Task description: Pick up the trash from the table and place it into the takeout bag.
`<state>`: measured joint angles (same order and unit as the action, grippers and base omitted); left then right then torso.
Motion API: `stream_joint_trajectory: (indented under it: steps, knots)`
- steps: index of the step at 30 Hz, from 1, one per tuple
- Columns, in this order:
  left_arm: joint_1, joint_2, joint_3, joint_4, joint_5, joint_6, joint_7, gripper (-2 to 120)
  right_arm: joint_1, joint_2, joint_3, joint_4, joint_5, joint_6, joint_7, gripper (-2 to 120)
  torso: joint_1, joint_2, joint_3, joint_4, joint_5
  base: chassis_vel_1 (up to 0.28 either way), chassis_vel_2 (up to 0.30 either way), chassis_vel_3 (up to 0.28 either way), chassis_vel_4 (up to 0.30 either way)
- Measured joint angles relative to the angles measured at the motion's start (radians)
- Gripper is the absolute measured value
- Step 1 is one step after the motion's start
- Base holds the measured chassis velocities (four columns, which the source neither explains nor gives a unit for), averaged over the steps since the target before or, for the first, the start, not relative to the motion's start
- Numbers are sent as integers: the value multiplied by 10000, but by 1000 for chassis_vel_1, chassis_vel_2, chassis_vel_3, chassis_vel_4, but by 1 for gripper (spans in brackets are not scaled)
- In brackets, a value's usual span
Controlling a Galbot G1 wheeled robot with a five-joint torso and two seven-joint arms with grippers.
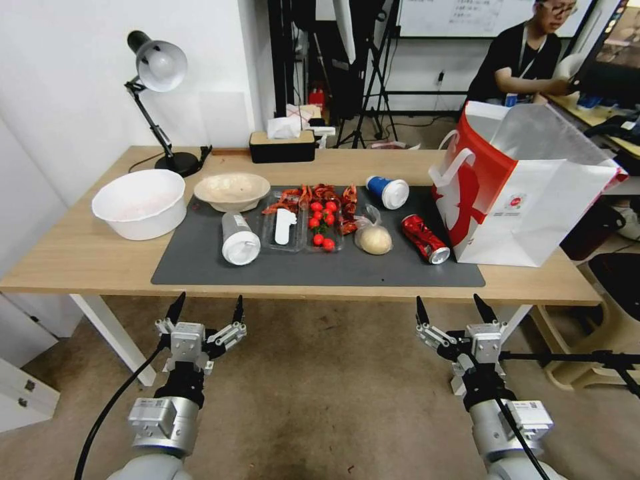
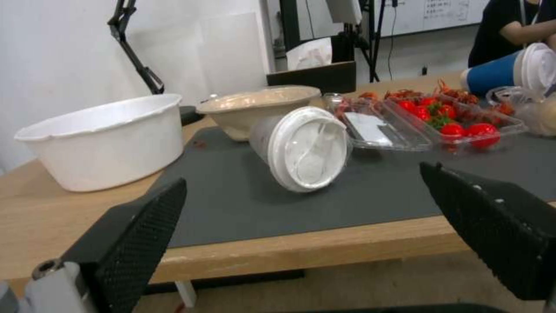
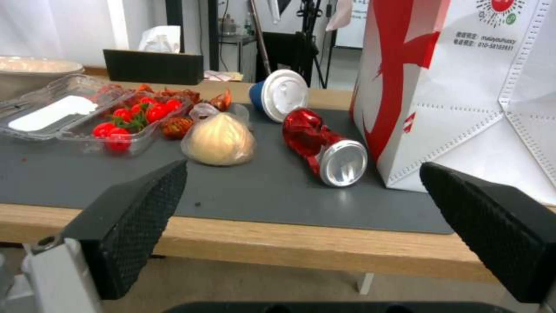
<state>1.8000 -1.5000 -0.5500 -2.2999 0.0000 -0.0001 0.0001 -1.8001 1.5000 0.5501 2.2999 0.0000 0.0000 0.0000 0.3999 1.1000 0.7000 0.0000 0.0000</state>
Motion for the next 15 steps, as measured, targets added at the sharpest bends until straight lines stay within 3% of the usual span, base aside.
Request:
stream_joint_trajectory:
  steps: [15]
  knots:
    - [0,0,0,0,0,0,0,100,0,0,0,0,0,0,0,100,0,0,0,0,0,0,0,0,0]
